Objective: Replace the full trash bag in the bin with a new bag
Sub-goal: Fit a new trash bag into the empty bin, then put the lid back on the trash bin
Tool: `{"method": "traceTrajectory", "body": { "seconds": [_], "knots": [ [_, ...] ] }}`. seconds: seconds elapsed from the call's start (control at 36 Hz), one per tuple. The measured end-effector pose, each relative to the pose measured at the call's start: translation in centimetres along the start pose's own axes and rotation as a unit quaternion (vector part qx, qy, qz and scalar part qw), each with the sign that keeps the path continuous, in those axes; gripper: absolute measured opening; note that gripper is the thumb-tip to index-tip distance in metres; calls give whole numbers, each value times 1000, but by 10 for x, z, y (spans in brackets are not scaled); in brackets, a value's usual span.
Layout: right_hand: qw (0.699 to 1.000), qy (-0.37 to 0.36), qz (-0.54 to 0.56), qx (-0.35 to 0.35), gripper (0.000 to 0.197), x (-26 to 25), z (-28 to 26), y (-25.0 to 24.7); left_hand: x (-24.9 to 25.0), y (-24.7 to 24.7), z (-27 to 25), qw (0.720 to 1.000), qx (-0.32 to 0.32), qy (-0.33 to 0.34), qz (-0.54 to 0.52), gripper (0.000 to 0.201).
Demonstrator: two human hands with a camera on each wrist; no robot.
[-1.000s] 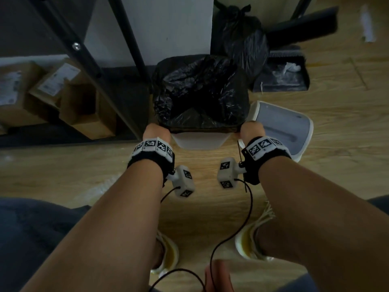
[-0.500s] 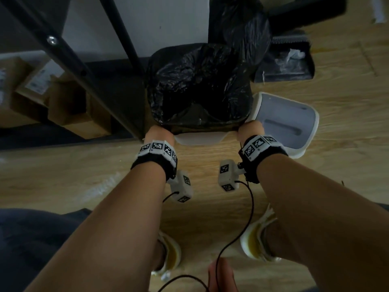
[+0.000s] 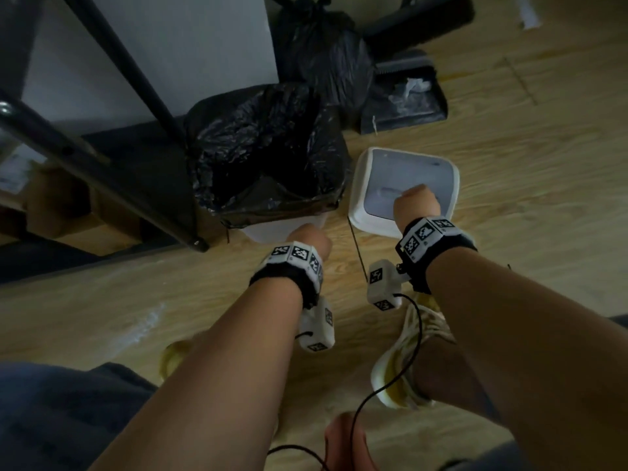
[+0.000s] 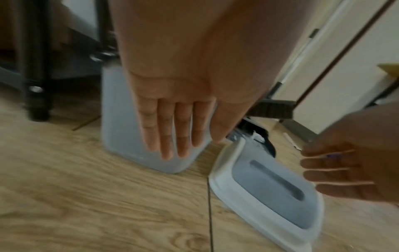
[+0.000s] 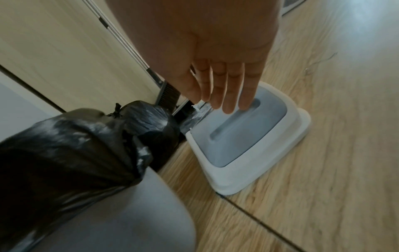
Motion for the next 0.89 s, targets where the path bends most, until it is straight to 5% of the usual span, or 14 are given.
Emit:
{"method": "traceTrajectory", "body": {
  "seconds": [0.31,0.69,0.89],
  "knots": [
    [999,37,-33,22,42,36,69,-39,89,9,39,997,4,77,-7,39],
    [993,111,8,34,38,73,123,-26,116,26,116,999,-7,-40,-35,59],
    [991,129,6,25,31,86,135,-23,121,37,126,999,-18,-39,-28,41]
  ]
}}
Point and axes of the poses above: each hand's wrist, its own z-axis towards the middle knuckle, its own y-axis out of the palm, x = y × z, the point moved 2 cm from there along z, towards the middle knuckle, and after that the axes turned 13 degrees about z, right-handed, at the moved point
